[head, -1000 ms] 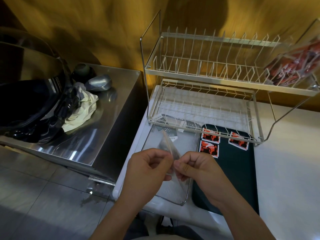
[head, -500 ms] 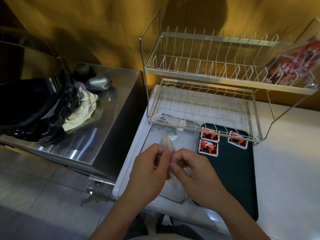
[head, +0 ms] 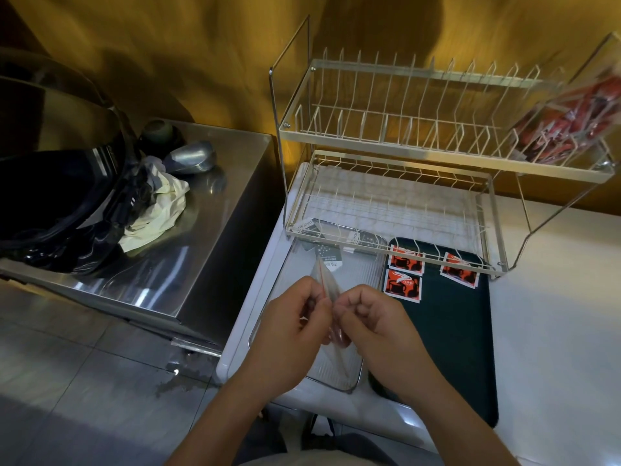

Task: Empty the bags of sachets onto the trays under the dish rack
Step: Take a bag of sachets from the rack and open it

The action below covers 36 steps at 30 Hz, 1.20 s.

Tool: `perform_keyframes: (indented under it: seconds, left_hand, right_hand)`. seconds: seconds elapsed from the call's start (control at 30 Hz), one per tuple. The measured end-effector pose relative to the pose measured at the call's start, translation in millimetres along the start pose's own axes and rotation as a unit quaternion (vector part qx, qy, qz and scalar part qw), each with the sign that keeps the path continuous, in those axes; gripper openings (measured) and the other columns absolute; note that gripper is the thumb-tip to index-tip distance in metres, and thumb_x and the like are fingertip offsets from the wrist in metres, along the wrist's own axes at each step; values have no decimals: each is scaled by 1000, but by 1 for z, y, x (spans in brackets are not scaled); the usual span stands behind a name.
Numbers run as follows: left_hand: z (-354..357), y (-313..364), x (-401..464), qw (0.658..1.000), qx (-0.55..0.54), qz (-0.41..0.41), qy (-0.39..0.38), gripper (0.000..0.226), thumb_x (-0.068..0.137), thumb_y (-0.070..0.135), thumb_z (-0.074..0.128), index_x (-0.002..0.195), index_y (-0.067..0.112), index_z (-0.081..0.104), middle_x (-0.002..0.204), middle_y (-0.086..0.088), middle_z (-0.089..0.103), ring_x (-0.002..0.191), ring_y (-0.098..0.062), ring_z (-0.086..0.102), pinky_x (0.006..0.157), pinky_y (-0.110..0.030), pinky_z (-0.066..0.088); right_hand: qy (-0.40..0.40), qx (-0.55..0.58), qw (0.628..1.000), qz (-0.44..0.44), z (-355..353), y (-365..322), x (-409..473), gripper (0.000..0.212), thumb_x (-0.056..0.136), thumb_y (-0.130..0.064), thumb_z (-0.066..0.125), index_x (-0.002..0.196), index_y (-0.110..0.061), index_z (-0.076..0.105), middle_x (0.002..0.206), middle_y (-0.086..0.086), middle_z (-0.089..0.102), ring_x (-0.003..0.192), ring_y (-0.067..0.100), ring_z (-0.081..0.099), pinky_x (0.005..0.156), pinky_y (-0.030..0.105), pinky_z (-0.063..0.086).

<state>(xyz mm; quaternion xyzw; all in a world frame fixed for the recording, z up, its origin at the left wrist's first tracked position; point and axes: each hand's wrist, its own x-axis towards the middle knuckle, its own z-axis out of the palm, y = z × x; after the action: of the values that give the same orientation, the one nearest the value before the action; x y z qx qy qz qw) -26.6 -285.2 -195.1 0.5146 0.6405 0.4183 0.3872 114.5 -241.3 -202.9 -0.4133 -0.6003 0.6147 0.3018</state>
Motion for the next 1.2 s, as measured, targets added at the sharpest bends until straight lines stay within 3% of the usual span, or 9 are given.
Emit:
perform_keyframes:
  seconds: [0.2, 0.27, 0.37, 0.47, 0.63, 0.8, 0.93, 1.13, 1.2]
  left_hand:
    - [6, -5, 4, 1000, -18, -6, 23, 21, 96, 7, 50, 76, 3, 54, 64, -14, 60, 55, -19, 59, 55, -28, 54]
    - [9, -8, 4, 999, 15, -1, 32, 24, 97, 12, 49, 75, 8, 55, 64, -15, 59, 58, -30, 58, 53, -38, 54]
    - [10, -9, 2, 997, 76, 8, 2, 29, 100, 18, 47, 72, 15, 53, 62, -13, 59, 57, -29, 57, 54, -42, 52]
    - [8, -9, 1, 995, 95, 15, -17, 31, 101, 20, 46, 70, 21, 51, 62, -10, 59, 57, -25, 57, 56, -41, 52]
    - [7, -7, 0, 995, 87, 36, -22, 28, 99, 24, 47, 71, 21, 51, 68, -8, 59, 56, -25, 57, 55, -40, 50]
    - [4, -4, 2, 995, 89, 50, -16, 29, 96, 22, 49, 68, 18, 51, 66, -9, 56, 50, -22, 52, 50, -39, 49]
    - [3, -2, 2, 989, 129, 68, 11, 30, 90, 22, 49, 61, 24, 44, 50, 5, 43, 45, -7, 39, 43, -17, 33]
    - [-8, 5, 2, 980, 183, 78, 30, 25, 85, 24, 53, 61, 22, 47, 47, 9, 41, 46, -7, 42, 44, -14, 34]
    - [-18, 10, 2, 976, 200, 78, 48, 24, 84, 21, 56, 60, 19, 49, 46, 8, 43, 46, -8, 44, 43, -16, 36]
  right_hand:
    - [25, -65, 997, -29, 12, -1, -4, 19, 98, -7, 47, 80, -9, 53, 58, -7, 63, 50, 1, 53, 52, 17, 43]
    - [25, -109, 993, -49, 15, 1, -5, 17, 100, -12, 46, 84, -9, 51, 56, -14, 60, 46, 1, 50, 47, 12, 37]
    - [10, -188, 980, -68, 13, 6, -4, 17, 101, -22, 42, 86, -15, 47, 53, -9, 49, 42, 6, 41, 43, 17, 31]
    - [-24, -249, 965, -78, 8, 9, -5, 22, 102, -29, 37, 82, -23, 44, 52, -8, 44, 43, 9, 39, 43, 23, 32]
    - [-5, -197, 977, -83, 3, 5, -4, 31, 97, -31, 40, 67, -26, 46, 53, 6, 48, 45, 22, 43, 46, 40, 41]
    - [16, -222, 969, -105, 3, 2, -2, 29, 90, -37, 39, 61, -32, 41, 51, 2, 43, 45, 12, 37, 43, 29, 33]
    - [52, -248, 961, -109, 1, 0, -1, 25, 84, -34, 39, 60, -27, 36, 48, -7, 33, 44, 10, 31, 42, 21, 24]
    - [85, -334, 933, -105, -15, -13, -3, 21, 81, -28, 46, 63, -18, 46, 45, 2, 45, 39, 13, 36, 41, 35, 35]
    - [96, -384, 911, -114, -25, -22, -4, 21, 84, -22, 52, 63, -19, 48, 43, -1, 45, 38, 12, 38, 41, 32, 34]
